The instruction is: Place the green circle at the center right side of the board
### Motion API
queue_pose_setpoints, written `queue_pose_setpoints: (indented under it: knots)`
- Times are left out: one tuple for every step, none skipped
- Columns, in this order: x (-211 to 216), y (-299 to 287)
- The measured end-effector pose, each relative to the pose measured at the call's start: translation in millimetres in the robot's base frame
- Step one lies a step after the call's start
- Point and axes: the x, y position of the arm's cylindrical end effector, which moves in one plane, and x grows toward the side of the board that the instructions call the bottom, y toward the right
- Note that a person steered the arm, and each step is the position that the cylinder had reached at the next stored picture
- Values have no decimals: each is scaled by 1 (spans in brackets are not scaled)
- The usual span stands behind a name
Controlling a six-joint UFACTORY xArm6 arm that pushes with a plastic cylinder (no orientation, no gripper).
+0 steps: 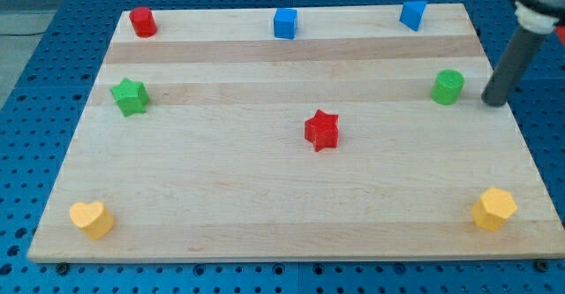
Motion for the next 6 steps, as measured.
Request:
queue_pose_setpoints:
  knots:
    - [-42, -25]
    - [-45, -63]
    - [-21, -83]
    - [-4, -83]
    - [6, -79]
    - [5, -46]
